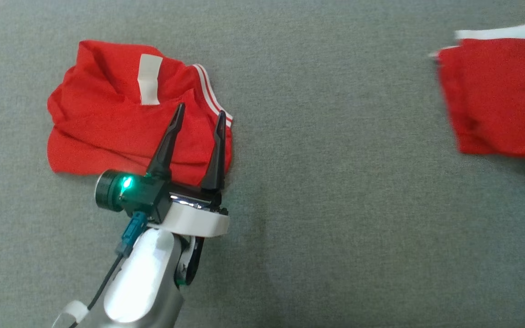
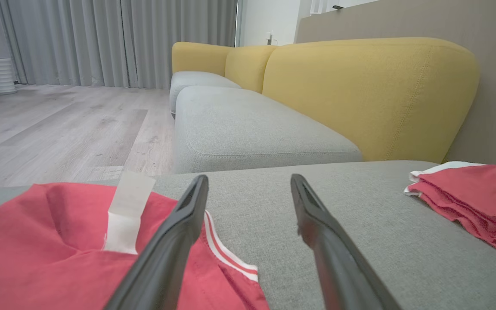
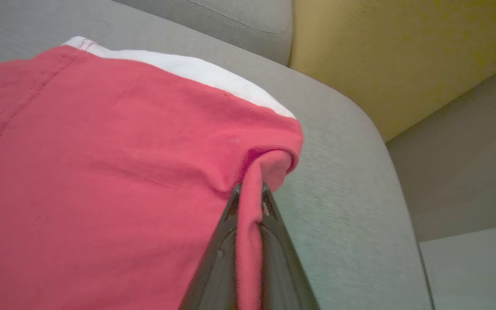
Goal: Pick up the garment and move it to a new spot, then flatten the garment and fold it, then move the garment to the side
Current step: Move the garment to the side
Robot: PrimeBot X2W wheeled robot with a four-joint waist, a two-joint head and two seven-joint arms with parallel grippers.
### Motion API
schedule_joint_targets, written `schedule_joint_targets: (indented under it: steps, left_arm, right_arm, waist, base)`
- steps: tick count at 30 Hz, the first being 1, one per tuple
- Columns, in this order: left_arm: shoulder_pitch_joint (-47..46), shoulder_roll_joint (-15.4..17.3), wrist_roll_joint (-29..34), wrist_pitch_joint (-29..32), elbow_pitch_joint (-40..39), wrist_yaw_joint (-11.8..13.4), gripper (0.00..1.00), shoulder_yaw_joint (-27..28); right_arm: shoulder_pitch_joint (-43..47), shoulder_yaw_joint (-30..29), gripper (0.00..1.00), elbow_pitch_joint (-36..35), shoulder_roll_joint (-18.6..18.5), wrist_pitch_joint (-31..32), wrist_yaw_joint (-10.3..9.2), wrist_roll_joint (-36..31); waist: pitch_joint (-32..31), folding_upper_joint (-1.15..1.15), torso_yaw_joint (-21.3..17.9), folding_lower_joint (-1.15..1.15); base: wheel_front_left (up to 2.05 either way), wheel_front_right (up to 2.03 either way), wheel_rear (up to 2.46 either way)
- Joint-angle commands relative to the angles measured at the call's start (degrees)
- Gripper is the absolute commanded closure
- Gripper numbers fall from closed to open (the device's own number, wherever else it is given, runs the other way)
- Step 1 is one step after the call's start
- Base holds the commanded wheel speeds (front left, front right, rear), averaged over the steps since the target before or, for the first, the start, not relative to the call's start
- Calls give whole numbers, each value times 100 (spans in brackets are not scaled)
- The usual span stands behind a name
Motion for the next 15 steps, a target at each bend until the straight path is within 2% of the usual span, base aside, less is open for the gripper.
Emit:
schedule_joint_targets:
  steps: [1,8,15]
  left_arm:
    - [-104,42,32,-29,-203,-23,0,178]
    - [-191,42,84,-29,-225,-48,0,219]
    - [-249,42,78,-29,-231,-45,0,229]
  right_arm:
    - [-33,1,100,-82,-293,-65,-26,-10]
    - [-360,1,100,525,-863,-278,-26,-414]
    - [-670,-219,100,1032,-926,-529,-26,-714]
  waist:
    - [57,0,29,1]
    - [256,0,126,1]
    - [364,0,205,1]
  base:
    - [0,0,0]
    - [0,0,0]
    - [0,0,0]
